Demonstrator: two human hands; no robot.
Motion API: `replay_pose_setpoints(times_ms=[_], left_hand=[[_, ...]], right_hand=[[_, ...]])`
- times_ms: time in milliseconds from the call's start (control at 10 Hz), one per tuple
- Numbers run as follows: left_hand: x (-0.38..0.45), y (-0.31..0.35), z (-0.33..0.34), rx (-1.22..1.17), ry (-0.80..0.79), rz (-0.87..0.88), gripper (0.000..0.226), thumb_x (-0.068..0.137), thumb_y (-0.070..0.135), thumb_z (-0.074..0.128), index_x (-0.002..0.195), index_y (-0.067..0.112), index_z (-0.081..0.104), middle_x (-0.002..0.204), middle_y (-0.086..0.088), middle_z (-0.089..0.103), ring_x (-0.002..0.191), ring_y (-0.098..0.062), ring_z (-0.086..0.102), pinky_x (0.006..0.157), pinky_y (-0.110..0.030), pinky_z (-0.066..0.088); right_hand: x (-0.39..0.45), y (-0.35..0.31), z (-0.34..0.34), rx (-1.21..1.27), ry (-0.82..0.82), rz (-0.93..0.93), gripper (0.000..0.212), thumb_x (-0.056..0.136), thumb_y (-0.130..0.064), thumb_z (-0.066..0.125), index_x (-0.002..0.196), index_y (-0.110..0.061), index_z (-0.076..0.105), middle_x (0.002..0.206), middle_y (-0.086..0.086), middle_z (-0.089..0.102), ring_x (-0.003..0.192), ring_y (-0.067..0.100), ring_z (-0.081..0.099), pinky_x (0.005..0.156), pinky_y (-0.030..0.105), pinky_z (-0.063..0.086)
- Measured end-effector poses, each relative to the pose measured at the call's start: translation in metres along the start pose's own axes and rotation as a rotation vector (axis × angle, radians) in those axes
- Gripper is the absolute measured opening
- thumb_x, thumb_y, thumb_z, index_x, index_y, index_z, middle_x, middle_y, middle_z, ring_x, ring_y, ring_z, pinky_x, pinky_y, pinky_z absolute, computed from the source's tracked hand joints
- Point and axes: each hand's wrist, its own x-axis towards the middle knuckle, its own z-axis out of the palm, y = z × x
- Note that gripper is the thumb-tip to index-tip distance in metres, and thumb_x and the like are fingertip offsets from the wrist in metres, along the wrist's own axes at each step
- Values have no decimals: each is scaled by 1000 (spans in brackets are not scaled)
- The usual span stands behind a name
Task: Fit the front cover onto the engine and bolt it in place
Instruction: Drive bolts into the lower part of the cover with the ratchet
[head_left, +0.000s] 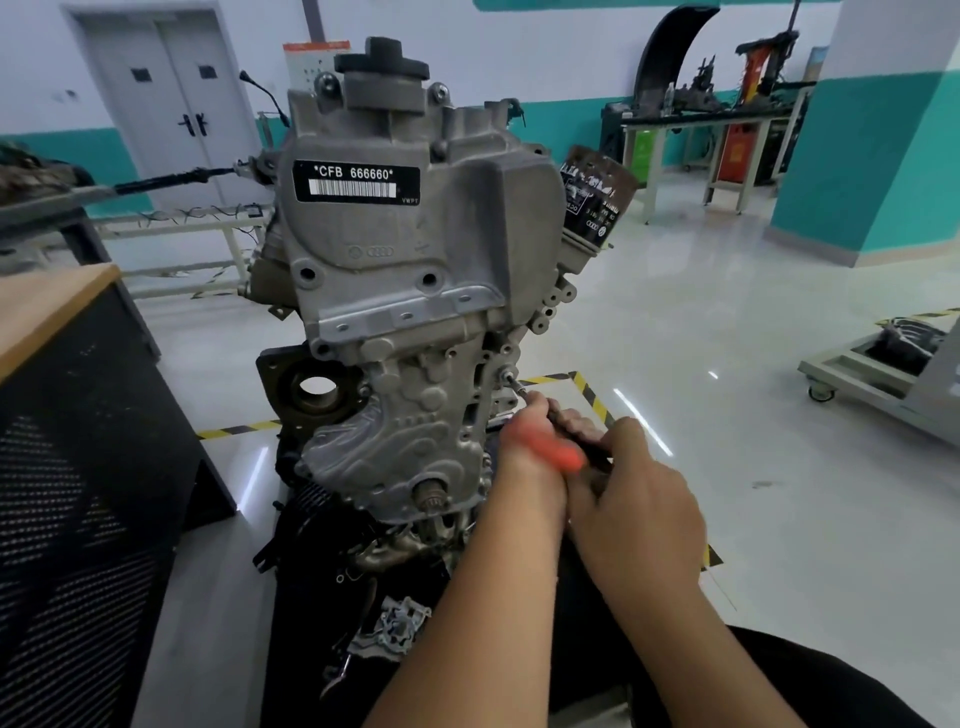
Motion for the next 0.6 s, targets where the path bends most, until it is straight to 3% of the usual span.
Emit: replay_pose_setpoints(times_ms=[100, 200, 300, 400, 500, 600], left_hand=[[0, 0, -7, -8, -53, 9, 53, 109, 36, 43, 62, 11, 48, 45, -2, 45, 31, -14, 45, 40, -14, 43], [-7, -7, -18, 73, -101, 49, 35, 108, 24, 44, 76, 10, 50, 60, -6, 50, 49, -21, 52, 55, -26, 53], [-8, -8, -16, 104, -77, 127, 30, 108, 14, 43, 79, 8, 48, 64, -6, 47, 51, -19, 50, 56, -29, 53], [-10, -8, -12, 74, -85, 161, 36, 108, 17, 47, 73, 8, 49, 59, -5, 48, 47, -20, 53, 53, -28, 53], [-6, -10, -13, 109, -36, 197, 34, 107, 14, 48, 74, 6, 50, 59, -7, 48, 47, -21, 54, 51, -27, 51], [-4, -10, -17, 163, 11, 182, 27, 103, 13, 58, 78, 4, 55, 65, -10, 55, 55, -22, 59, 54, -28, 56]], right_hand=[[4, -9, 7, 560, -31, 433, 37, 95, -56, 58, 85, -22, 47, 57, -6, 53, 45, 11, 49, 44, 36, 46], [13, -14, -11, 1567, -377, 1233, 39, 98, -55, 59, 76, -23, 63, 47, -5, 38, 28, 9, 27, 31, 17, 23], [16, -7, -19, 1000, -333, 858, 42, 97, -56, 58, 76, -20, 60, 51, -4, 50, 35, 13, 42, 38, 20, 29], [8, 1, -27, 139, -92, 81, 34, 86, -56, 67, 85, -25, 52, 64, -9, 59, 58, 10, 56, 47, 28, 37], [-6, 17, -25, 356, -113, 129, 30, 77, -31, 83, 84, -22, 56, 65, -2, 65, 51, 8, 60, 43, 20, 44], [-6, 11, -27, 990, -350, 611, 33, 92, -34, 75, 94, -3, 65, 66, 19, 71, 38, 20, 56, 37, 29, 45]])
